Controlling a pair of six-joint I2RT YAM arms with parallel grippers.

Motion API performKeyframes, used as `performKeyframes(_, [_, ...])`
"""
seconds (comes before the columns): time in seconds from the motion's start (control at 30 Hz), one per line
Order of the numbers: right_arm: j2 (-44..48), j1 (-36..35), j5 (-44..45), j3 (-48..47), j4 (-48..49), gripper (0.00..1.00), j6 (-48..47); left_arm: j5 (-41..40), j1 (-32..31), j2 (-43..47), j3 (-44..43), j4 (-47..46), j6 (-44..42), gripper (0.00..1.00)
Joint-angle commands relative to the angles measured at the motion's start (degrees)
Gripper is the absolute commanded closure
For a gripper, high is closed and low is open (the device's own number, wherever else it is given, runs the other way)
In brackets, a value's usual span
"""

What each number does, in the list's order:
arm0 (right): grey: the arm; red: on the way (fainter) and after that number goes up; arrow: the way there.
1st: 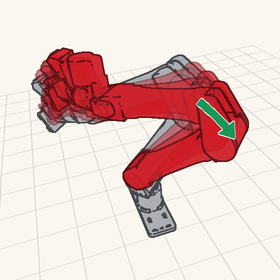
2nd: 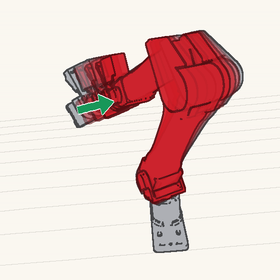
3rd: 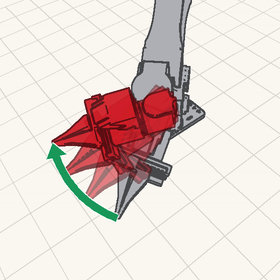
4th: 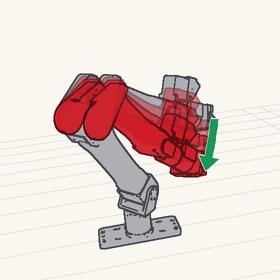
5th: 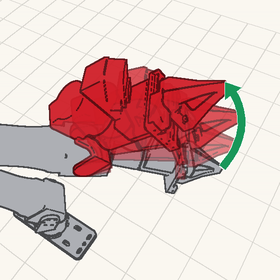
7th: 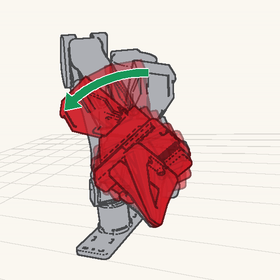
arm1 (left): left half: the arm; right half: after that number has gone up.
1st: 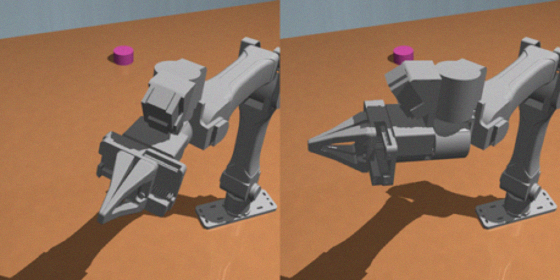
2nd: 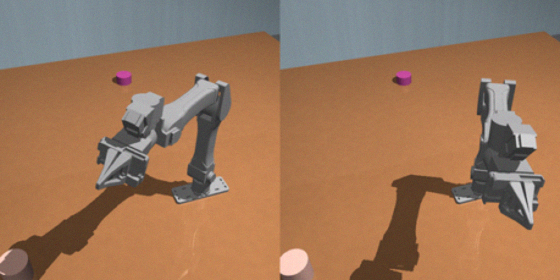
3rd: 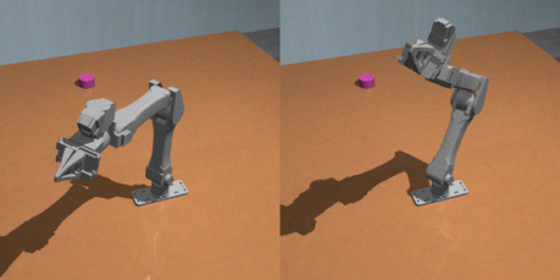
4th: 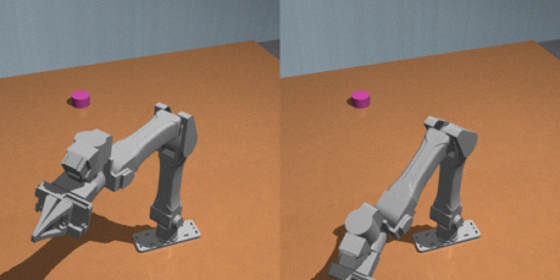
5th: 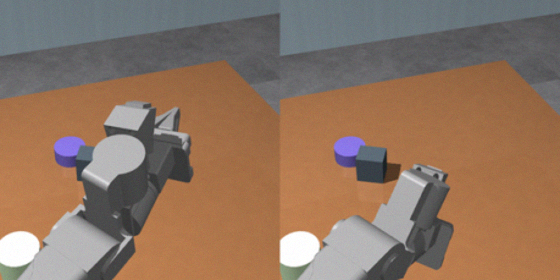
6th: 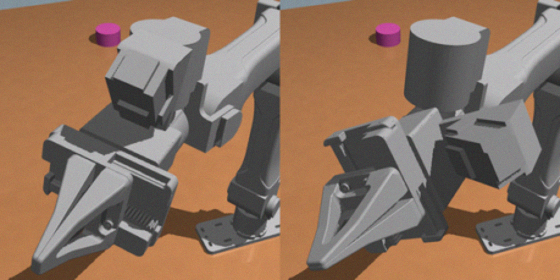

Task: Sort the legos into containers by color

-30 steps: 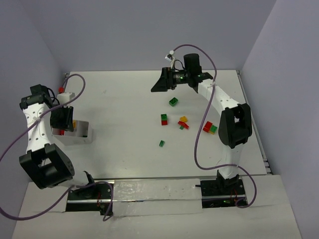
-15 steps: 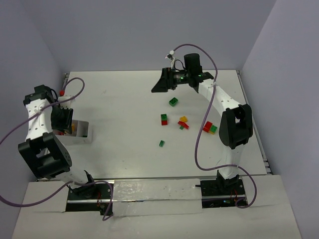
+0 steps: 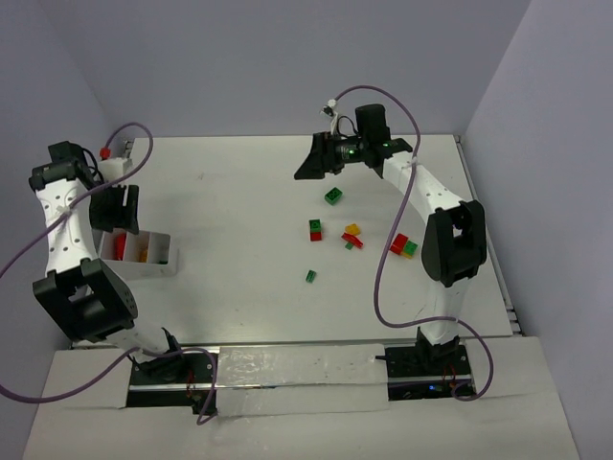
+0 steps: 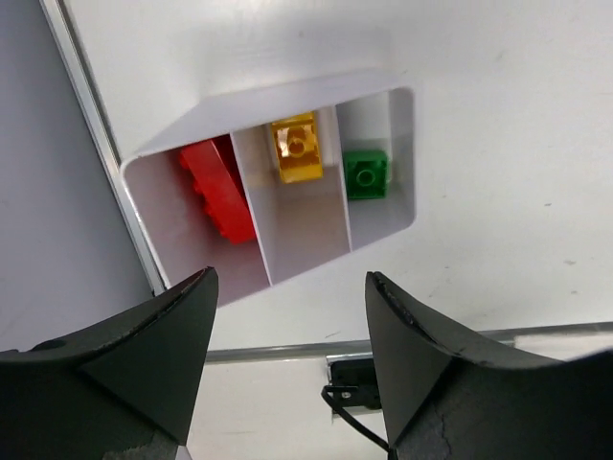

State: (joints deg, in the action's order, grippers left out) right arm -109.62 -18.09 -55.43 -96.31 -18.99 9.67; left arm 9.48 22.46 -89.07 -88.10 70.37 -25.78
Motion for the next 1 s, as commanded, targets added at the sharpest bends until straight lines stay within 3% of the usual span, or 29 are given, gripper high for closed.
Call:
performKeyframes(0.0, [5.48, 2.35, 4.43, 0.61, -4.64, 0.04, -8.20, 5.30, -2.91, 0.86, -8.19, -0.29, 1.29, 0.29])
performKeyframes(0.13, [8.17, 4.39, 13.57, 1.97, -15.05, 0.06, -19.22, 4.47, -10.61, 2.53, -8.14, -3.95, 3.84, 0.30])
performKeyframes(0.27, [8.64, 7.14, 22.62, 4.38, -23.81, 0.17, -28.23, 3.39, -16.64, 3.52, -5.04, -10.01, 6.99, 0.29])
performKeyframes(0.6, [10.94, 13.42, 38.12, 15.86, -31.19, 0.23, -41.55, 9.32, -20.05, 6.19, 4.21, -21.16, 9.36, 0.27])
performKeyframes(0.8, [13.09, 19.37, 39.76, 21.79, -31.28, 0.27, -48.45, 14.21, -24.42, 8.80, 14.15, -30.56, 8.44, 0.28])
performKeyframes(0.97, [14.30, 22.26, 39.52, 21.30, -35.67, 0.27, -55.05, 18.65, -25.54, 9.27, 16.55, -31.61, 9.08, 0.29])
